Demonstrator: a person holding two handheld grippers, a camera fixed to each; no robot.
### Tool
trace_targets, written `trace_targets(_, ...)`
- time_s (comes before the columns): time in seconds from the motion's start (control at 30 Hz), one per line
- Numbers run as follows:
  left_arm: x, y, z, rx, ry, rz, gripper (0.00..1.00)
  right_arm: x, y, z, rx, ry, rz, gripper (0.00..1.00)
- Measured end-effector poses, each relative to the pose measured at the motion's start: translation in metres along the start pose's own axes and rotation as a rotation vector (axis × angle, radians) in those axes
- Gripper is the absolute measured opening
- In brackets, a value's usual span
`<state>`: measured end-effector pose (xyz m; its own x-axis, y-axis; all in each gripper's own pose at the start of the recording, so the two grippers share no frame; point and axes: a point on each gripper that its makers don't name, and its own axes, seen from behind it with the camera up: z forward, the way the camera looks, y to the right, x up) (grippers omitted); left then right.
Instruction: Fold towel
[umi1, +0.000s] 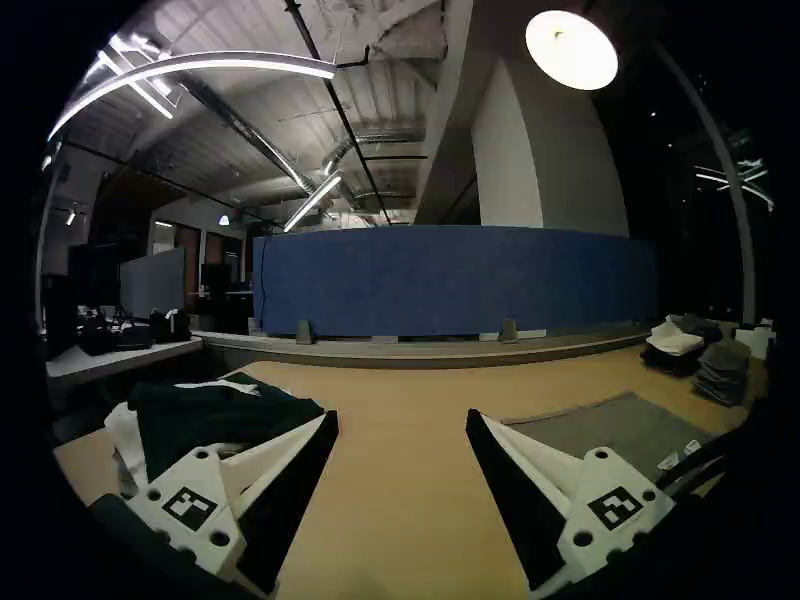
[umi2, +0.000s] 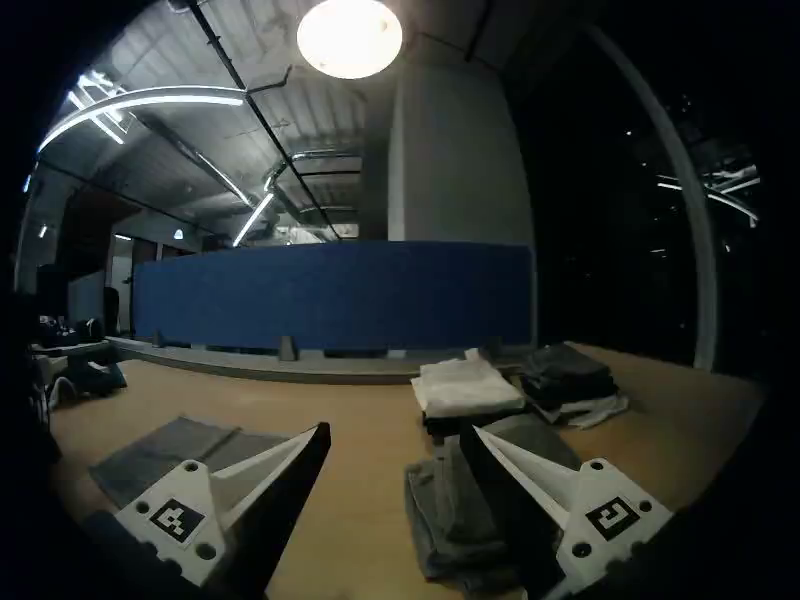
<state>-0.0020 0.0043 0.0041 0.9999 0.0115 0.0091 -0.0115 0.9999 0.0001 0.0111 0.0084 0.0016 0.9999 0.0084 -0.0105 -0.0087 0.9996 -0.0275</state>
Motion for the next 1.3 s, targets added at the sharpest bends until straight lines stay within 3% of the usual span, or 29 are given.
trace_targets(0.2,0.025,0.01,0.001,-0.017,-0.002,0.015,0.95,0.035,0.003,-0.003,-0.012,0.008,-0.01,1.0)
trace_targets(0.3,0.055,0.012,0.001,-0.03,0.006,-0.004,0.95,0.062,0.001,-0.006,-0.008,0.007,-0.01,1.0)
trace_targets(0.57,0.163,0.003,-0.007,-0.049,0.042,-0.04,0.95,0.149,-0.008,-0.017,0.001,0.019,-0.019,1.0)
trace_targets(0.7,0.202,0.002,-0.013,-0.058,0.039,-0.046,0.95,0.184,-0.007,-0.023,-0.011,0.02,-0.006,1.0)
trace_targets(0.97,0.222,0.013,-0.013,-0.114,0.005,-0.021,0.95,0.215,-0.011,-0.025,0.0,0.027,-0.006,1.0)
trace_targets(1.1,0.218,0.031,-0.014,-0.181,-0.032,-0.002,0.95,0.214,-0.024,-0.025,0.051,-0.007,-0.026,1.0)
trace_targets(1.3,0.195,0.06,-0.022,-0.323,-0.145,0.037,0.95,0.202,-0.05,-0.028,0.179,-0.106,-0.087,1.0)
